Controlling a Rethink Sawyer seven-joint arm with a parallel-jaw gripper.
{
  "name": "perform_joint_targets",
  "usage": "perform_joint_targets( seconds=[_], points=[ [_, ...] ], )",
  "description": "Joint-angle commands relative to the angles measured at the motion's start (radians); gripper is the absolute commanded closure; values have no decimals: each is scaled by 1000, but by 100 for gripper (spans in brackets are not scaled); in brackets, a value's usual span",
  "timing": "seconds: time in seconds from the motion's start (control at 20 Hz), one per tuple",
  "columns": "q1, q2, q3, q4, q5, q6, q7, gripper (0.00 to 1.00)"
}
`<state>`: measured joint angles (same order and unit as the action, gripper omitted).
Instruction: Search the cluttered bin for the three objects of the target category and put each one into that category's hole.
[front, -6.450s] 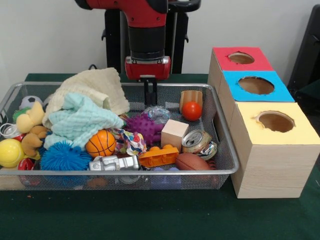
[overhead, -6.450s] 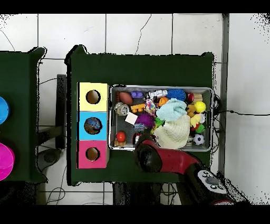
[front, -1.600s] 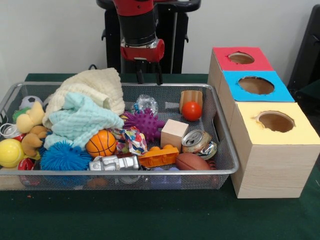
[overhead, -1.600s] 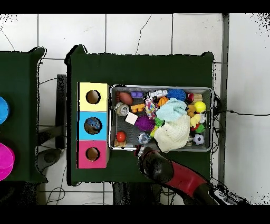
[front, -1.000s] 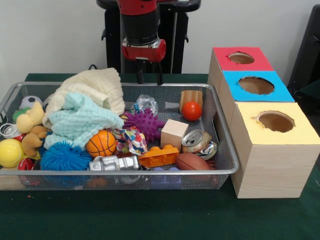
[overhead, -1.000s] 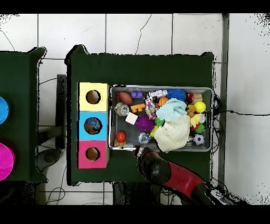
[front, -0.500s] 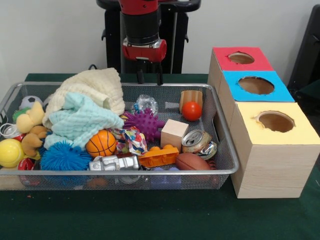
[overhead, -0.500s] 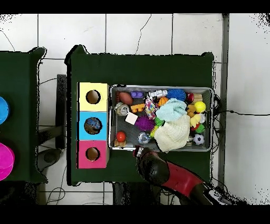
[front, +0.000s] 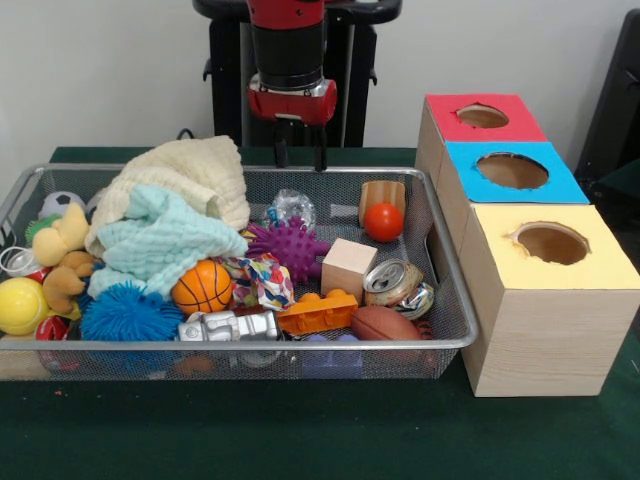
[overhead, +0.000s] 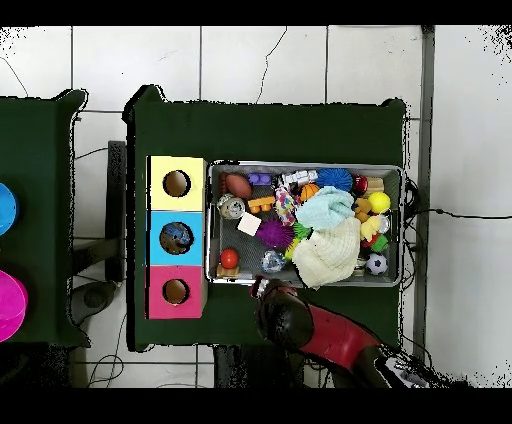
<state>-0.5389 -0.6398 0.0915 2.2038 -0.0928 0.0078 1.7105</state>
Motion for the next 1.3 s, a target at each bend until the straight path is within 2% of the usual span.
perform_joint_targets(
  seconds=[0.05, 0.6, 0.85, 1.3],
  points=[
    [56, -17, -63, -180, 54, 74, 131, 0],
    [79, -33, -75, -202, 65, 127, 129, 0],
    [101, -66, -95, -201, 75, 187, 135, 0],
    [36, 14, -20, -197, 57, 95, 144, 0]
  ],
)
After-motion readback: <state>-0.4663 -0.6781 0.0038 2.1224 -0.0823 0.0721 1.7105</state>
